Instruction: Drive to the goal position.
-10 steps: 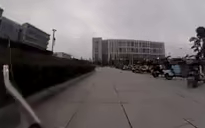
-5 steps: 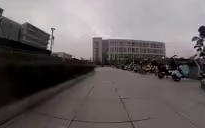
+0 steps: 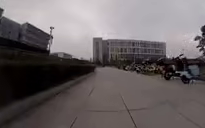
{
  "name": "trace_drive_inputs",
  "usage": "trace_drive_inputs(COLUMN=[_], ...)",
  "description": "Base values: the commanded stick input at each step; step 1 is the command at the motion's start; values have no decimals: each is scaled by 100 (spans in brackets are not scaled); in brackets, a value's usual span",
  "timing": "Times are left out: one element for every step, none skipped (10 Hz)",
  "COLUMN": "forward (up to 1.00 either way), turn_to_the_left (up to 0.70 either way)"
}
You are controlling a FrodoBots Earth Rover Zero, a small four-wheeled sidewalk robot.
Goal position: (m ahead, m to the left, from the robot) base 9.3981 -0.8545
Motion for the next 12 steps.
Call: trace_drive_inputs(forward=[100,100,100,100,100,100,100,100,100,100,100,100], turn_to_the_left=[0,0,0,0,0,0,0,0,0,0,0,0])
